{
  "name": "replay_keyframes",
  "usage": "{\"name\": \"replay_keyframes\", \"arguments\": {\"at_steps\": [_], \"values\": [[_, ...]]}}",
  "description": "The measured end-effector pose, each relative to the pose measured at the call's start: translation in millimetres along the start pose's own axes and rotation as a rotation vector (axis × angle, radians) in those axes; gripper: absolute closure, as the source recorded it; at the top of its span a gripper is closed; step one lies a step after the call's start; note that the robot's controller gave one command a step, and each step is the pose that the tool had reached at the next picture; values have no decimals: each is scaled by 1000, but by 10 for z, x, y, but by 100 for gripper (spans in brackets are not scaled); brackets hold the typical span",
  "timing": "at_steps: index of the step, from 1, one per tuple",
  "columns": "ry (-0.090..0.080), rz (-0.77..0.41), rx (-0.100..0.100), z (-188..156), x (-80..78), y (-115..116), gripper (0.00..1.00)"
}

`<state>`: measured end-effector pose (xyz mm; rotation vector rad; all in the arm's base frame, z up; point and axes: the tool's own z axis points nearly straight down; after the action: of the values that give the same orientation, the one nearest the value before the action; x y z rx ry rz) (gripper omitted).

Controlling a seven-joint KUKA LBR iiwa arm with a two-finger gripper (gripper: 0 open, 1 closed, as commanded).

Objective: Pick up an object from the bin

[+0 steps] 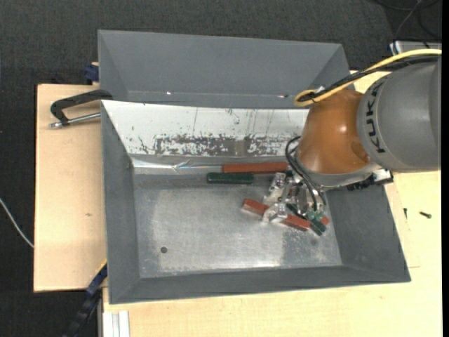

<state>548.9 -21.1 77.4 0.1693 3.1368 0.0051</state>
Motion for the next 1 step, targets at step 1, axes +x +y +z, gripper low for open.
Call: {"name": "replay_keyframes", "arguments": {"at_steps": [1], "values": [[0,0,0,0,0,0,100]]}}
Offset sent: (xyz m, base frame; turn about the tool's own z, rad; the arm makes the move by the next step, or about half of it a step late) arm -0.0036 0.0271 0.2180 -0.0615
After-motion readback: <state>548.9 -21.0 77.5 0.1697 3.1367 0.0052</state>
